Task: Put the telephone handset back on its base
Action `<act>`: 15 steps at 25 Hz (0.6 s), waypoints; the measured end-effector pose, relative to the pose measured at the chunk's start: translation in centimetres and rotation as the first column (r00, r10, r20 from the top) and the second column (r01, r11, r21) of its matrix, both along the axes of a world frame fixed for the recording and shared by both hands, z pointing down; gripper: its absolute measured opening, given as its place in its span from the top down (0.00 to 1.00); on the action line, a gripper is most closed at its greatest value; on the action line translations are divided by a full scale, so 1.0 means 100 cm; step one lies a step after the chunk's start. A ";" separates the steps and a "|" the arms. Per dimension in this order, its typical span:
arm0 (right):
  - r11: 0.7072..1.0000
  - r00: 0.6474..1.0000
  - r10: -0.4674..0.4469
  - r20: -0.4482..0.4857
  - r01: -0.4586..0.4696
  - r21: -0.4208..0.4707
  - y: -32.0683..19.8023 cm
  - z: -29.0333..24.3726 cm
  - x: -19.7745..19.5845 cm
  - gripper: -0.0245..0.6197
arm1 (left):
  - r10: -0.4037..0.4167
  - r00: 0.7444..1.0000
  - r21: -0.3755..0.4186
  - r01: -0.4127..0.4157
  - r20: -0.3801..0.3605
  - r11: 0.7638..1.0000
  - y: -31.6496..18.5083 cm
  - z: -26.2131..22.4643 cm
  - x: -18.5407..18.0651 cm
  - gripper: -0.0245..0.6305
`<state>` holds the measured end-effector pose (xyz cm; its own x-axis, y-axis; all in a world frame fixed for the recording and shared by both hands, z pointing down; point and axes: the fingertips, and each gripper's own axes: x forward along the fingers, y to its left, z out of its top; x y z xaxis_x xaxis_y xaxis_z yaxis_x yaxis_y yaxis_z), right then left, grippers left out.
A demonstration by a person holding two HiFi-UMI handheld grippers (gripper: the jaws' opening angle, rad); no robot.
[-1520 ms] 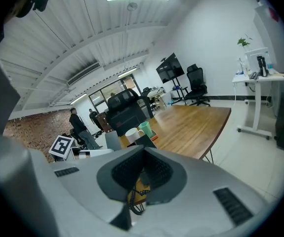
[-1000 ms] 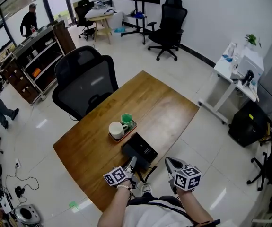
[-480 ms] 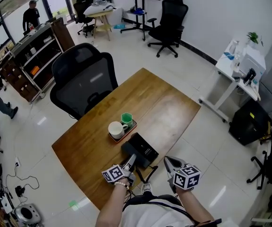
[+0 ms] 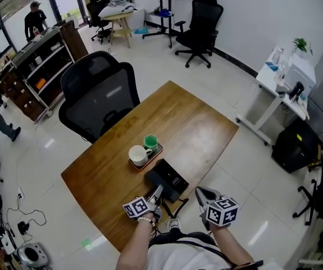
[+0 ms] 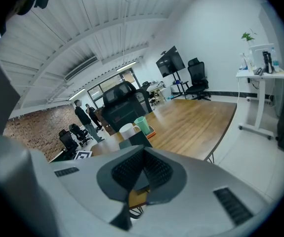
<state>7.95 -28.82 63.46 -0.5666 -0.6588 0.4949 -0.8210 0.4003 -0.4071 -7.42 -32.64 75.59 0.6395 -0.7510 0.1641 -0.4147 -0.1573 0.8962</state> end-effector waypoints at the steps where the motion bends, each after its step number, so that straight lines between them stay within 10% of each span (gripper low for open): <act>1: 1.000 1.000 -0.002 0.001 0.002 -0.002 0.000 0.000 -0.001 0.96 | 0.002 1.000 -0.009 -0.002 0.003 1.000 0.000 0.001 0.000 0.85; 15: 1.000 1.000 -0.009 0.024 0.009 0.006 0.015 -0.006 0.000 0.96 | -0.080 0.936 -0.043 0.101 0.344 0.994 0.057 -0.051 -0.038 0.79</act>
<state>7.93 -27.36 62.83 -0.5843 -0.6565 0.4771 -0.8073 0.4106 -0.4239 -11.24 -26.98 70.52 0.4671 -0.7855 0.4059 -0.7072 -0.0563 0.7048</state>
